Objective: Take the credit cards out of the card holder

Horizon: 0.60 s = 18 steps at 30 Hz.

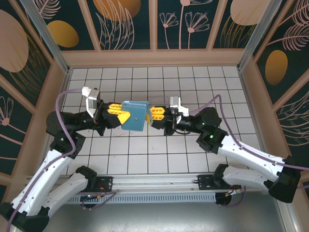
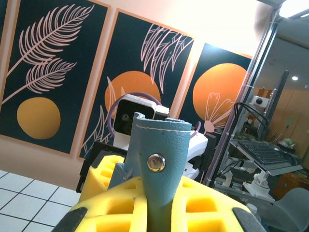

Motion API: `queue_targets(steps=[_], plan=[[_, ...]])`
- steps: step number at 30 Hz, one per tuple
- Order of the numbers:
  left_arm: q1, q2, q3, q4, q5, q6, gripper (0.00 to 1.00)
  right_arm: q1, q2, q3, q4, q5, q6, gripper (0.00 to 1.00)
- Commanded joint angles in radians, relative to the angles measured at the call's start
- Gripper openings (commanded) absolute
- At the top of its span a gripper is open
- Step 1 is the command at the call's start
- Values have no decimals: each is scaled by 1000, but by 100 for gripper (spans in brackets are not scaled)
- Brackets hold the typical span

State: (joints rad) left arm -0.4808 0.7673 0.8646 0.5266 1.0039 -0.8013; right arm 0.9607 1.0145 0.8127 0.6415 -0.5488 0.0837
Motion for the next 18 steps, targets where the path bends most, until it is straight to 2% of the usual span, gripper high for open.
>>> queue_targets(steps=[1,14,18], plan=[[-1,-6,30,52,17,-12,0,2,11,40,64,-96,-3,15],[-1,4,29,42,9,-3,0,3,58,84,58,-163,-11,15],[-1,10,29,17,-3,19,0,4,66,89,60,-205,-9,18]])
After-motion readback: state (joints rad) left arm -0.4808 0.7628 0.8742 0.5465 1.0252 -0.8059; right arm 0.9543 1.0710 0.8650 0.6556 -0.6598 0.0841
